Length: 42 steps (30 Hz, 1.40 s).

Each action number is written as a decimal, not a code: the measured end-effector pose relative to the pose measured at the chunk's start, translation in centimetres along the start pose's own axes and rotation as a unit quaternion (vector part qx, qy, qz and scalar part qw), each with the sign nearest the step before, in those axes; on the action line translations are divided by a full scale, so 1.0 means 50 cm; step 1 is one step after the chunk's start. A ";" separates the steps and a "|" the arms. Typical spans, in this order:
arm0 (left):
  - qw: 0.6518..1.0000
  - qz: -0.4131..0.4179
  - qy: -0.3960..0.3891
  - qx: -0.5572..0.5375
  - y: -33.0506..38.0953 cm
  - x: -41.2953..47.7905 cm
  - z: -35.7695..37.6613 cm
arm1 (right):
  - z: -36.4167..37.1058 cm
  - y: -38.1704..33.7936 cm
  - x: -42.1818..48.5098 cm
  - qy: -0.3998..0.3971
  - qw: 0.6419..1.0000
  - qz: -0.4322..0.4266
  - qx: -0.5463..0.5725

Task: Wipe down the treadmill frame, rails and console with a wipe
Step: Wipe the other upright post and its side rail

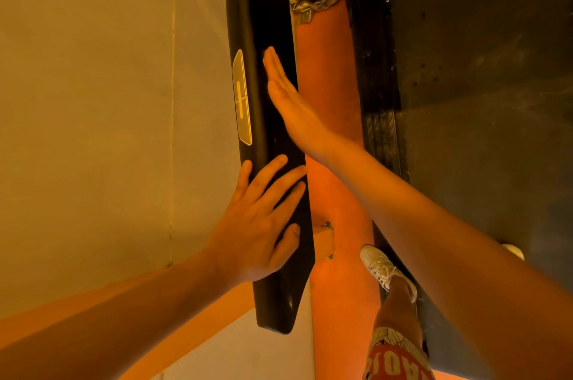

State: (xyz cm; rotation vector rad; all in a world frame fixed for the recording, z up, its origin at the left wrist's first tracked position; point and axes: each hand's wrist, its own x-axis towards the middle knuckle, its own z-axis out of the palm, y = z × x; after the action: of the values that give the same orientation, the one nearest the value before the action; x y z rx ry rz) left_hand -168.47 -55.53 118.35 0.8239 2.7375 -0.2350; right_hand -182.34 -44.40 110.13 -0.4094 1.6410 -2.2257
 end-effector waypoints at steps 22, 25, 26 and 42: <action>1.000 0.008 0.009 -0.010 -0.003 0.000 0.000 | 0.011 0.011 -0.015 0.009 1.000 0.025 -0.002; 1.000 0.005 0.009 -0.008 -0.005 0.000 0.003 | 0.017 0.013 -0.028 -0.017 1.000 -0.022 0.002; 1.000 0.004 0.007 -0.008 -0.004 -0.001 0.004 | 0.012 0.030 -0.039 -0.029 0.999 -0.021 -0.004; 1.000 0.010 -0.029 -0.006 0.036 -0.105 0.019 | -0.004 0.101 -0.083 -0.021 0.996 0.090 0.020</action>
State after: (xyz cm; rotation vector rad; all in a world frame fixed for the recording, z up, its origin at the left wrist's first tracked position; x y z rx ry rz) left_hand -163.05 -57.00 118.90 0.8277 2.6726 -0.2356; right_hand -178.18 -43.77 105.10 -0.2835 1.5442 -2.1001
